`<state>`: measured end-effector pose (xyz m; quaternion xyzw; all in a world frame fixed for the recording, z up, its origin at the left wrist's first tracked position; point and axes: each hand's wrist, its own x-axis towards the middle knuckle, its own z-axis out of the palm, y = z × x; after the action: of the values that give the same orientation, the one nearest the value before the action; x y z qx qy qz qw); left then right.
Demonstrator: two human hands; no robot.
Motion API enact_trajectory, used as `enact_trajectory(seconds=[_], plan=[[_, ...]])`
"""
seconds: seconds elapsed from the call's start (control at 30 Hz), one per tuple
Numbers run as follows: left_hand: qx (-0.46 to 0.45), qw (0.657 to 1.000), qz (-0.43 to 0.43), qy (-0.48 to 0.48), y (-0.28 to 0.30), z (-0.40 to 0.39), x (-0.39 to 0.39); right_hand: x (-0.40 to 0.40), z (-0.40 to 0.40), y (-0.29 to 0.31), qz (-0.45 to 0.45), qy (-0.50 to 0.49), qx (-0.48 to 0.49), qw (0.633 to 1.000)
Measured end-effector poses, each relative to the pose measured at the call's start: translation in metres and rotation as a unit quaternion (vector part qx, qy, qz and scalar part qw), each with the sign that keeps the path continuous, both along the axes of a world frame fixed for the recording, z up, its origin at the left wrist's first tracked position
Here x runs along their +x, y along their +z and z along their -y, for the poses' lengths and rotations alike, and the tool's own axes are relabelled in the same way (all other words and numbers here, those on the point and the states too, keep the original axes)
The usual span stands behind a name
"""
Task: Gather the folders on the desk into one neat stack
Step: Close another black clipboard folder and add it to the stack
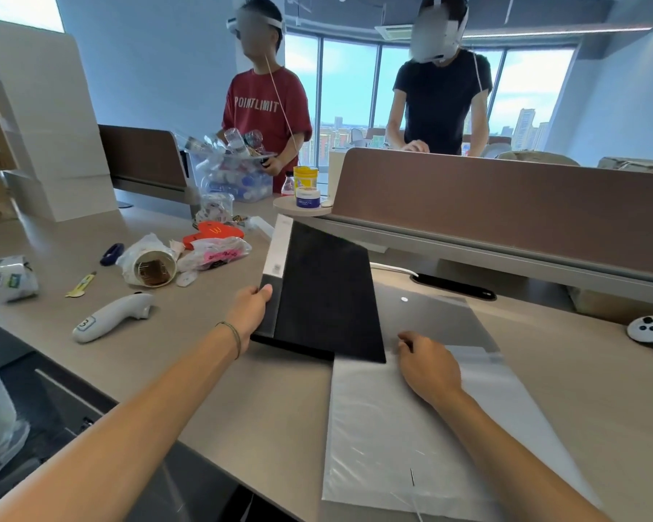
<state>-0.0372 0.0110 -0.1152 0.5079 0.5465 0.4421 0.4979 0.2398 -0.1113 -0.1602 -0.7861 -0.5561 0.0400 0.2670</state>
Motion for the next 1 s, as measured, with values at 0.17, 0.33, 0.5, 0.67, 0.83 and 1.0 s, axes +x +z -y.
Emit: enact_trajectory(seconds=[0.17, 0.33, 0.5, 0.67, 0.83, 1.0], plan=[[0.061, 0.997, 0.022, 0.042, 0.022, 0.003, -0.027, 0.002, -0.004, 0.002, 0.020, -0.015, -0.015, 1.000], [0.090, 0.994, 0.016, 0.058, 0.037, 0.013, -0.052, -0.028, -0.022, 0.014, -0.001, 0.007, -0.034, 0.999], [0.110, 0.992, -0.006, 0.058, 0.046, 0.028, -0.078, -0.081, -0.051, 0.029, -0.107, 0.099, -0.031, 0.989], [0.114, 0.991, -0.013, 0.065, 0.047, 0.038, -0.108, -0.127, -0.071, 0.044, -0.305, 0.143, 0.009, 0.942], [0.098, 0.991, 0.008, 0.093, 0.042, 0.051, -0.121, -0.135, -0.093, 0.038, -0.399, 0.138, 0.080, 0.903], [0.170, 0.981, 0.003, 0.089, 0.041, 0.072, -0.099, -0.146, -0.056, 0.079, -0.405, 0.124, 0.181, 0.888]])
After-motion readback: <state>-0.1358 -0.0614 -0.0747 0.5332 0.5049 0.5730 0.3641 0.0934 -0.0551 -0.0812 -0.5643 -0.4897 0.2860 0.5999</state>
